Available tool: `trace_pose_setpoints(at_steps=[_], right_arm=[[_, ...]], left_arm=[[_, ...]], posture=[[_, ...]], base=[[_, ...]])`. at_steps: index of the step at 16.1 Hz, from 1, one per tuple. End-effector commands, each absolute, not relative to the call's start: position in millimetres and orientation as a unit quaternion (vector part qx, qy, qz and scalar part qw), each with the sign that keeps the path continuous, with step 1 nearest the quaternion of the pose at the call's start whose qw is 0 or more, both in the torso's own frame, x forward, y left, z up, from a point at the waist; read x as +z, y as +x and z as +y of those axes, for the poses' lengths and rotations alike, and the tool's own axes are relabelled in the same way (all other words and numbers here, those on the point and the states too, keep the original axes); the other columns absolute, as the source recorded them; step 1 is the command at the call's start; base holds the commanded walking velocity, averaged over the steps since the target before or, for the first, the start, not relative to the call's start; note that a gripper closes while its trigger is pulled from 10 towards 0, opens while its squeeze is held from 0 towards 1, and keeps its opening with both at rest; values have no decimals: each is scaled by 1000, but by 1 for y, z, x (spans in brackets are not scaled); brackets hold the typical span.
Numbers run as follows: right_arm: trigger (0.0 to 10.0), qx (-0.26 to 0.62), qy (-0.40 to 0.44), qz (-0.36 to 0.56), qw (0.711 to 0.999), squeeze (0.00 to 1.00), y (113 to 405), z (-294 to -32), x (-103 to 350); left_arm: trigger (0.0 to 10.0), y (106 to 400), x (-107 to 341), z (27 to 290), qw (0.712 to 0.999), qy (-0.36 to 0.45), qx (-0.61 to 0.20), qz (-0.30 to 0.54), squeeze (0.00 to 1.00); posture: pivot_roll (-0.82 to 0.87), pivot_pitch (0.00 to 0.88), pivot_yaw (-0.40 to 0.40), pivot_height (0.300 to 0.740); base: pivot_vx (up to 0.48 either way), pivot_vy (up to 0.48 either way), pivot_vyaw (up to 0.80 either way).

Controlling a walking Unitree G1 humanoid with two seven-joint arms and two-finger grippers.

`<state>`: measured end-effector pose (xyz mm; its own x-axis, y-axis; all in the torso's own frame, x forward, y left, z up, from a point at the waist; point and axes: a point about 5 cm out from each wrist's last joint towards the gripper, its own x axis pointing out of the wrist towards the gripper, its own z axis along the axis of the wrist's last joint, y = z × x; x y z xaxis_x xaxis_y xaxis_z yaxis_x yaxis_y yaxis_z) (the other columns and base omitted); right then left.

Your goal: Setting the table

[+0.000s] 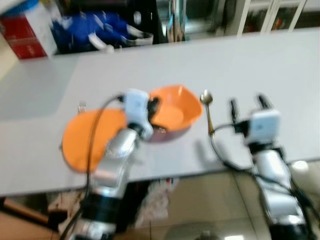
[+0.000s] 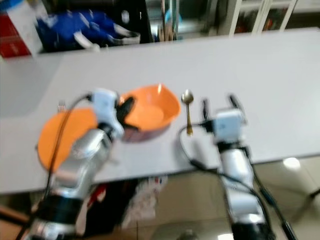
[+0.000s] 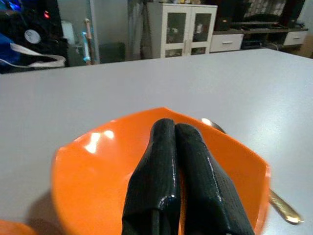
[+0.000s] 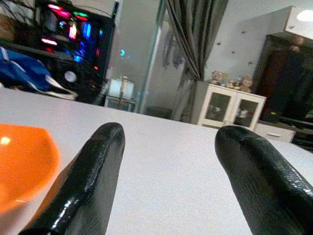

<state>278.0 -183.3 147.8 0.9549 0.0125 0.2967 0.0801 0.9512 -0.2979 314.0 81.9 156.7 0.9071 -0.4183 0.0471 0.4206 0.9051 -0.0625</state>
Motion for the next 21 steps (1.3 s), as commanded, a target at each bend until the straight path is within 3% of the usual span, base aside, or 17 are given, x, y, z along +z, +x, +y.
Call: trace_pose_setpoints(at_steps=[1, 9, 16, 21], right_arm=[[10000, 0, -141, -144, 979, 0, 282, -172, 146], [10000, 4, -142, -128, 982, 0, 282, -170, 136], [10000, 4, -145, -118, 982, 0, 279, -173, 132], [10000, 4, -146, -112, 983, 0, 276, -172, 130]], left_arm=[[10000, 317, 158, 95, 981, -28, -191, -19, 0], [10000, 318, 158, 93, 980, -14, -198, -21, 0], [10000, 321, 155, 96, 981, -23, -192, -11, 0], [10000, 327, 160, 91, 980, -10, -198, -11, 0]], posture=[[-130, 0, 87, 736], [-128, 0, 87, 736], [-135, 0, 88, 736], [-137, 0, 92, 736]], base=[[0, 0, 0], [0, 0, 0], [0, 472, 0], [0, 0, 0]])
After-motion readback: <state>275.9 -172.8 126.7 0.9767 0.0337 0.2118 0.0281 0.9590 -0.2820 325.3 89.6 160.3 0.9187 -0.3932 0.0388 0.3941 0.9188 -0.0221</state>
